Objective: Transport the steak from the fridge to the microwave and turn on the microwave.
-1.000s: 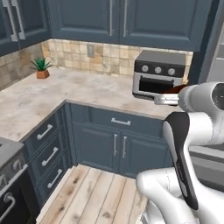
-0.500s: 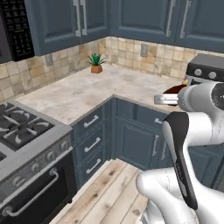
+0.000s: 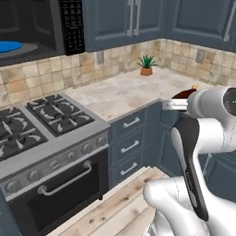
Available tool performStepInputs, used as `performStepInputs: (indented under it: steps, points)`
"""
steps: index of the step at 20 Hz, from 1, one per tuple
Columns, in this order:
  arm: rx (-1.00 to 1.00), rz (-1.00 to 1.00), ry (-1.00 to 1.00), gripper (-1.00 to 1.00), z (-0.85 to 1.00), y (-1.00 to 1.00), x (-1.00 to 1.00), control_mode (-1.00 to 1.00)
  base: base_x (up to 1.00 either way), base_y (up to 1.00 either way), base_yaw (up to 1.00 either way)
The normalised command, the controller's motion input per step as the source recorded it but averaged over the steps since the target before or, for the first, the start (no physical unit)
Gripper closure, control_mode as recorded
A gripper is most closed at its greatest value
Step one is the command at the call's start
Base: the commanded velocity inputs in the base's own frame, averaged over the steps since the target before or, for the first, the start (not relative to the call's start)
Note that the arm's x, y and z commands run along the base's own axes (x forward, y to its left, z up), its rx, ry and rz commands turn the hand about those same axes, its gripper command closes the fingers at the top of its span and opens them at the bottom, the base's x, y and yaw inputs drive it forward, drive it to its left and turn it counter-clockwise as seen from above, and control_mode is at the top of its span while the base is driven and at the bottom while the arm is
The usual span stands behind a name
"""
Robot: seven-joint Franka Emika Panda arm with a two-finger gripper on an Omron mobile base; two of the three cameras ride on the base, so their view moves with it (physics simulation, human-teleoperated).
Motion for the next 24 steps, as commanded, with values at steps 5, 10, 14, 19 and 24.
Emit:
performStepInputs:
  steps: [5, 10, 14, 19, 24]
  points:
    - [0.00, 0.00, 0.00, 1.00, 0.00, 0.00, 0.00, 1.00, -0.15, 0.21, 0.42]
    - [0.00, 0.00, 0.00, 1.00, 0.00, 0.00, 0.00, 1.00, -0.04, 0.24, 0.44]
    - [0.00, 0.00, 0.00, 1.00, 0.00, 0.00, 0.00, 1.00, 0.00, 0.23, 0.44]
    - [0.00, 0.00, 0.00, 1.00, 0.00, 0.00, 0.00, 1.00, 0.06, 0.27, 0.42]
    - [0.00, 0.00, 0.00, 1.00, 0.00, 0.00, 0.00, 1.00, 0.19, 0.17, 0.40]
